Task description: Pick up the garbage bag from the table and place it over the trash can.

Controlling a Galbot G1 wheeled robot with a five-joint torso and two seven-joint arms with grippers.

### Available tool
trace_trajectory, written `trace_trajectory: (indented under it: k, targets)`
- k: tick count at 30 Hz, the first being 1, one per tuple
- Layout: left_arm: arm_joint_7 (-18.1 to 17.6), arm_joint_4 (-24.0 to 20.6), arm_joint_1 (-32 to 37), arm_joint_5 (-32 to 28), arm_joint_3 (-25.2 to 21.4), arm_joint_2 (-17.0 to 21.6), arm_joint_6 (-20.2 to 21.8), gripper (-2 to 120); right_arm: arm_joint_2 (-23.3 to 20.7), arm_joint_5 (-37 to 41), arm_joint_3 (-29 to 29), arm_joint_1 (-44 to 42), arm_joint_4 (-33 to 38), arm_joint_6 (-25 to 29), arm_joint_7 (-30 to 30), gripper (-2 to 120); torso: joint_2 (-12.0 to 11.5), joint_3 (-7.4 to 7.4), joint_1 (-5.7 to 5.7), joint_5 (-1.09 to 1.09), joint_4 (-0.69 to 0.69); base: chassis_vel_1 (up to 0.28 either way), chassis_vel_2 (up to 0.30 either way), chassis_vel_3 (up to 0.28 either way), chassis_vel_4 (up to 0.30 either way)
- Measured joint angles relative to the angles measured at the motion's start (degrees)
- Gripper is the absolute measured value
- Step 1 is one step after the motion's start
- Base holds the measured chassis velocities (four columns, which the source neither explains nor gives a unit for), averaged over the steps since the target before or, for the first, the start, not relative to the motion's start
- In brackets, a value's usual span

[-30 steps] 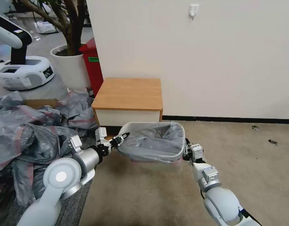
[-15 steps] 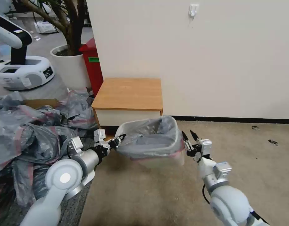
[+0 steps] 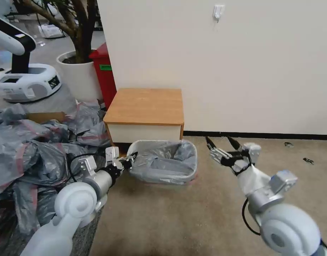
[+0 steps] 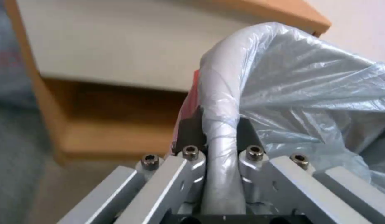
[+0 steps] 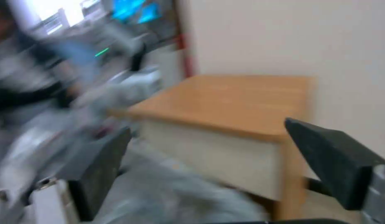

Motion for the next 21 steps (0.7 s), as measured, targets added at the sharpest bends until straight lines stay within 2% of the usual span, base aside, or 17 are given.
trace_trajectory:
  k: [1,2,4,5,6,7,8,9,11,12,17,19,21]
  targets:
    - [0.00,0.00,0.00,0.00,0.00,0.00,0.00,5,0.00,0.00,0.00,0.00,0.00,0.00,0.00,94,0.00,0.00,0.00,0.00,0.00,0.000,0.000,0.000,0.000]
    - [0.10,-0.70,0.26,2.96,0.57,0.45,-0.47,5,-1.56,0.32,-1.55,2.50,0.45,-1.81,-2.07,91,0.00,0.00,0.00,0.01,0.01,0.000,0.000,0.000,0.000]
    - [0.57,-2.75,1.06,10.40,1.81,1.54,-1.99,5,-5.67,0.93,-9.39,11.95,0.80,-7.85,-6.99,81,0.00,0.00,0.00,0.00,0.02,0.000,0.000,0.000,0.000]
    - [0.57,-2.75,1.06,10.40,1.81,1.54,-1.99,5,-5.67,0.93,-9.39,11.95,0.80,-7.85,-6.99,81,0.00,0.00,0.00,0.00,0.02,0.000,0.000,0.000,0.000]
    - [1.09,-3.37,1.48,13.86,2.39,1.92,-2.93,5,-6.55,1.05,-14.51,16.64,0.00,-10.14,-7.74,76,0.00,0.00,0.00,-0.01,0.03,0.000,0.000,0.000,0.000]
    - [1.54,-3.96,1.94,17.11,2.96,2.15,-3.65,5,-6.64,0.67,-19.70,20.77,-1.39,-12.13,-8.17,71,0.00,0.00,0.00,0.01,0.02,0.000,0.000,0.000,0.000]
    - [1.54,-3.96,1.94,17.11,2.96,2.15,-3.65,5,-6.64,0.67,-19.70,20.77,-1.39,-12.13,-8.17,71,0.00,0.00,0.00,0.01,0.02,0.000,0.000,0.000,0.000]
    - [1.79,-4.56,2.35,19.25,3.48,2.26,-3.95,5,-5.90,-0.12,-25.26,25.01,-3.38,-14.21,-7.99,67,0.00,0.00,0.00,0.01,0.02,0.000,0.000,0.000,0.000]
    - [2.26,-5.27,2.96,22.02,4.00,2.31,-4.37,5,-4.08,-1.20,-30.93,29.35,-6.53,-17.47,-5.73,54,0.00,0.00,0.00,-0.01,0.01,0.000,0.000,0.000,0.000]
    - [2.26,-5.27,2.96,22.02,4.00,2.31,-4.37,5,-4.08,-1.20,-30.93,29.35,-6.53,-17.47,-5.73,54,0.00,0.00,0.00,-0.01,0.01,0.000,0.000,0.000,0.000]
    - [3.67,-5.96,4.01,26.04,4.34,2.18,-5.41,5,-1.35,-0.97,-35.37,32.68,-10.75,-20.15,1.02,35,0.00,0.00,0.00,0.00,0.01,0.000,0.000,0.000,0.000]
    - [3.89,-6.26,4.18,26.79,4.63,1.97,-5.51,5,-0.45,-0.82,-37.05,33.79,-11.83,-21.06,2.12,26,0.00,0.00,0.00,0.01,0.01,0.000,0.000,0.000,0.000]
    - [3.98,-6.30,4.19,27.04,4.70,1.92,-5.55,5,-0.25,-0.81,-37.45,34.06,-12.05,-21.30,2.39,22,0.00,0.00,0.00,0.00,0.01,0.000,0.000,0.000,0.000]
